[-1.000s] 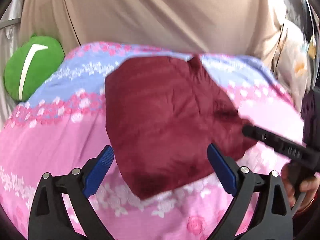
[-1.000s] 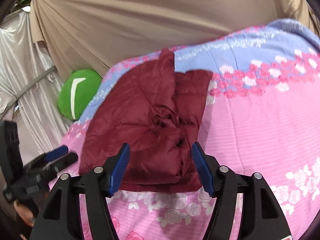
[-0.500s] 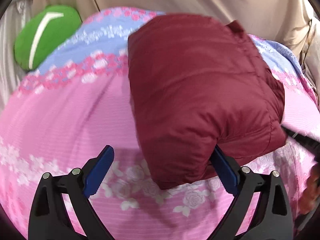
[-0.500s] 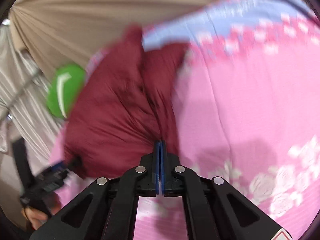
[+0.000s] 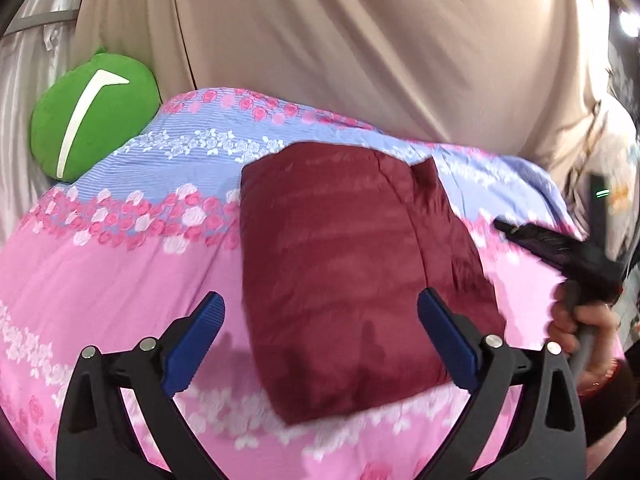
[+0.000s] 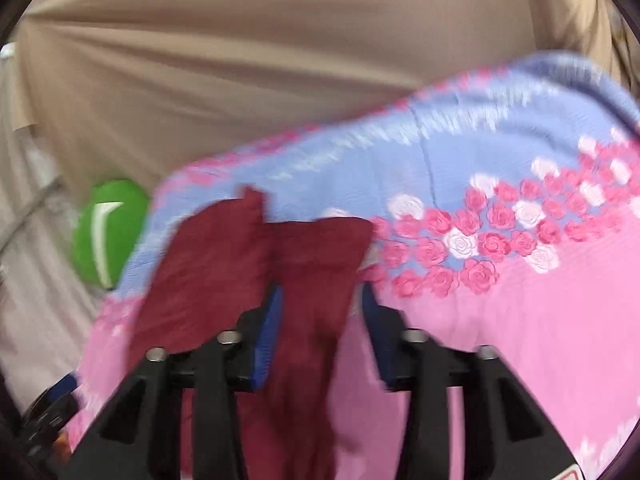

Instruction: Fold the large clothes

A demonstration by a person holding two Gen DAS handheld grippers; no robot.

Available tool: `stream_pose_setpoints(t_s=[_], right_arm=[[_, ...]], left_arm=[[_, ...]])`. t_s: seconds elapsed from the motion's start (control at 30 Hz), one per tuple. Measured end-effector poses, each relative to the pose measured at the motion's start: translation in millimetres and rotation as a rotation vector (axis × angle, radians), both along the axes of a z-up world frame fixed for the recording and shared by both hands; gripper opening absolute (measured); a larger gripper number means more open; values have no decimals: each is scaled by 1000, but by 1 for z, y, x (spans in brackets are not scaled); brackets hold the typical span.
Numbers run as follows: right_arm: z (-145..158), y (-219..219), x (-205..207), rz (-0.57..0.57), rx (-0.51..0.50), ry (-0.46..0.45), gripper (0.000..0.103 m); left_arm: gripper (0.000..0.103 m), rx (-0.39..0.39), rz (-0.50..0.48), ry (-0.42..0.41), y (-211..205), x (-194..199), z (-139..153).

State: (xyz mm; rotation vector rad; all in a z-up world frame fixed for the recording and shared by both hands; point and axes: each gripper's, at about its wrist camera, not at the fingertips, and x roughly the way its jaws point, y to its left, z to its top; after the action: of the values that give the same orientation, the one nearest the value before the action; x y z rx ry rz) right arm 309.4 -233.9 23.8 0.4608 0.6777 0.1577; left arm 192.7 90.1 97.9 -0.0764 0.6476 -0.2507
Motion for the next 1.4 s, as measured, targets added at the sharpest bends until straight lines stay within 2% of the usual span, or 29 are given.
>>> stream_pose_setpoints(t_s=[0.07, 0.17, 0.27, 0.37, 0.43, 0.53, 0.6, 0.67, 0.73, 0.8, 0.87, 0.93, 1.0, 1.1, 1.17, 1.23, 1.3, 1.33, 1.4], right_arm=[[-21, -6, 38, 18, 57, 97, 12], [-43, 6, 73, 93, 92, 172, 7], [-39, 35, 86, 228, 105, 134, 5], [-23, 59, 84, 342, 108, 48, 5], [-20, 70, 85, 402, 114, 29, 5], [-39, 87, 98, 466, 61, 86, 4], [-59, 85, 107, 474, 96, 127, 1], [-65, 77, 107, 480, 158, 134, 0], [-63, 70, 104, 484, 164, 136, 0], [-59, 55, 93, 466, 142, 135, 1], [-54, 37, 72, 433, 99, 124, 1], [-42, 14, 47, 364, 51, 89, 9], [-28, -3, 23, 288, 24, 37, 11], [-4, -5, 2, 247, 41, -37, 11], [11, 6, -13, 203, 2, -83, 11], [15, 19, -26, 208, -9, -96, 11], [20, 34, -56, 247, -70, -129, 11], [25, 46, -73, 271, -127, -155, 11], [28, 64, -92, 315, -172, -183, 11]], left_arm=[[95, -19, 9, 8, -1, 19, 4], [95, -55, -2, 22, -7, 54, 11], [95, -43, -52, 33, -21, 88, 13], [95, 10, -36, 42, -40, 122, 6], [95, -2, -28, 49, -43, 138, 3], [94, -64, -54, 122, -49, 167, -12], [94, -59, -76, 147, -61, 176, -22], [94, -15, -124, 138, -83, 175, -28], [94, 54, -161, 123, -105, 170, -34], [94, 133, -186, 97, -126, 165, -44], [94, 151, -196, 88, -135, 163, -53], [95, 212, -189, 62, -144, 160, -60], [95, 248, -188, 34, -151, 155, -66], [96, 281, -157, 9, -157, 152, -72], [97, 321, -126, -11, -163, 150, -74], [96, 279, -88, -21, -152, 140, -63], [96, 207, -52, -24, -130, 125, -44], [96, 168, -38, -37, -118, 114, -33], [96, 90, 8, -81, -85, 82, -7]])
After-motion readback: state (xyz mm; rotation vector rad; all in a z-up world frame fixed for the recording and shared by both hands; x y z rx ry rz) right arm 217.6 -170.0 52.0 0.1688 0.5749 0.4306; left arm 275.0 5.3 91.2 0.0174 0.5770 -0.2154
